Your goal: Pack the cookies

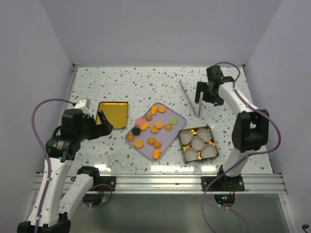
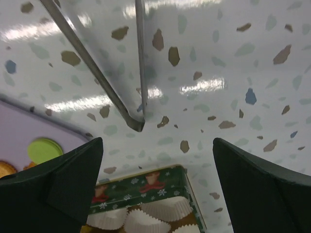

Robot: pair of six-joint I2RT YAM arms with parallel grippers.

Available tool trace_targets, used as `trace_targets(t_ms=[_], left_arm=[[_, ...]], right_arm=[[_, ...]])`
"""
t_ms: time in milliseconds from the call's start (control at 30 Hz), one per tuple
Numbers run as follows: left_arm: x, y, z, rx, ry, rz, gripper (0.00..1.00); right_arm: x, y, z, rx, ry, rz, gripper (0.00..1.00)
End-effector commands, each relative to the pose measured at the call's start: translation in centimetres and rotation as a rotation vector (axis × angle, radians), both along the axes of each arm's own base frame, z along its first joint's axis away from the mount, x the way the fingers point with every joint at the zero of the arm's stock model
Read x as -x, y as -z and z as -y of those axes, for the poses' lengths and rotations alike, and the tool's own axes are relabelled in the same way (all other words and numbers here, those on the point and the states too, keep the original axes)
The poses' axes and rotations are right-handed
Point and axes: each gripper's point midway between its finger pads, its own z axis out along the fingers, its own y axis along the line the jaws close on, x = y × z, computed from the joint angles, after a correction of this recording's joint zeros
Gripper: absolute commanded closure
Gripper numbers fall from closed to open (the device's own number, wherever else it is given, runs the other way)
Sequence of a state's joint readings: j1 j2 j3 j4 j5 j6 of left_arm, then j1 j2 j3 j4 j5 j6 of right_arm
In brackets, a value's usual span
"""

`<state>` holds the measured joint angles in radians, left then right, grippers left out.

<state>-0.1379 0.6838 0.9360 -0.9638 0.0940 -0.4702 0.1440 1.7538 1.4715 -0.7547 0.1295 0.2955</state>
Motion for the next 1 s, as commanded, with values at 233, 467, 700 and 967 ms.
trace_targets(t_ms=[233, 467, 700, 967], left_arm=[[-0.7, -0.5, -0.6, -0.014, -0.034, 0.057, 0.03], [-1.1, 0.3, -0.7, -0.023, -0.043, 0.034, 0.03], [-1.3, 0.9, -0.8, -0.031, -0.052, 0.007, 0.03], [-1.3, 1.3, -1.1, -0.048, -0.063, -0.017, 0.03]], right_arm=[[2.4, 2.3, -2.4, -0.038, -0.116, -0.186, 0.01], [1.1, 4.2, -3.9, -0.029, -0.131, -0.204, 0.01], [-0.9, 6.0, -4.1, 0.056, -0.118, -0.21, 0.01], [-3.0, 8.3, -4.2, 0.08, -0.114, -0.226, 0.01]])
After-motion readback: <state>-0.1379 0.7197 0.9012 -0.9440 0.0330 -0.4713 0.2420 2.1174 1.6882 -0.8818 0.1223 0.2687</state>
